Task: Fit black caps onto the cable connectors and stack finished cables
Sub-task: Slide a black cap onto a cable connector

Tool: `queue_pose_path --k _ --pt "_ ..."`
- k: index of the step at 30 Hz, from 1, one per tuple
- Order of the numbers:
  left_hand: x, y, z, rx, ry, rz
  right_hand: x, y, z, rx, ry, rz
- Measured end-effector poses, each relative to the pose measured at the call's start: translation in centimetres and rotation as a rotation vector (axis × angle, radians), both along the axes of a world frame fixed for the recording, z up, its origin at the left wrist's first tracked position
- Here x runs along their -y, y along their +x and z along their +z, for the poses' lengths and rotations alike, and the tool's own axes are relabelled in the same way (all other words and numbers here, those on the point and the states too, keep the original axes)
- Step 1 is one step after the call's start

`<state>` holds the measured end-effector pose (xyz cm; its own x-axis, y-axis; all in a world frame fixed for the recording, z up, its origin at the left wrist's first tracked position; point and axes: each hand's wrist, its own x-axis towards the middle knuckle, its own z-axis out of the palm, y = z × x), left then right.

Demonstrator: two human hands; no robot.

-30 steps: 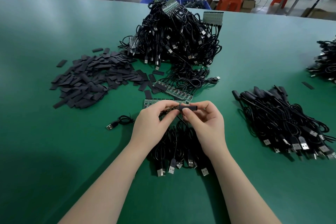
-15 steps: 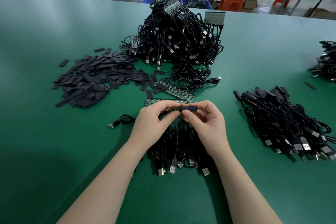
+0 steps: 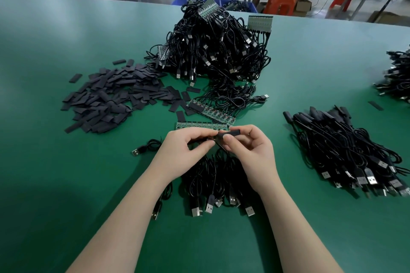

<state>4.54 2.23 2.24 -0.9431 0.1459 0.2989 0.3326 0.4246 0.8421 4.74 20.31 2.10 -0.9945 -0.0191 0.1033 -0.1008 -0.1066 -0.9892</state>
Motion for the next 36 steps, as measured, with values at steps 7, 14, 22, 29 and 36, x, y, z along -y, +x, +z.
queue_pose_path --k 7,14,22,29,36 --pt "-0.3 0.4 -0.1 -0.033 -0.036 0.164 0.3 0.1 -0.1 0.013 -0.061 0.051" --pt "-1.0 0.7 0.2 -0.139 0.018 0.117 0.7 0.3 0.0 0.041 -0.135 -0.014" --pt "-1.4 0.8 0.0 -0.178 0.052 0.170 1.0 0.5 0.3 0.042 -0.200 -0.004" --pt "-1.5 0.8 0.1 -0.245 -0.007 0.173 0.8 0.5 0.3 0.038 -0.178 -0.016" --pt "-1.6 0.9 0.0 -0.240 0.031 0.212 1.1 0.5 0.2 0.036 -0.174 -0.018"
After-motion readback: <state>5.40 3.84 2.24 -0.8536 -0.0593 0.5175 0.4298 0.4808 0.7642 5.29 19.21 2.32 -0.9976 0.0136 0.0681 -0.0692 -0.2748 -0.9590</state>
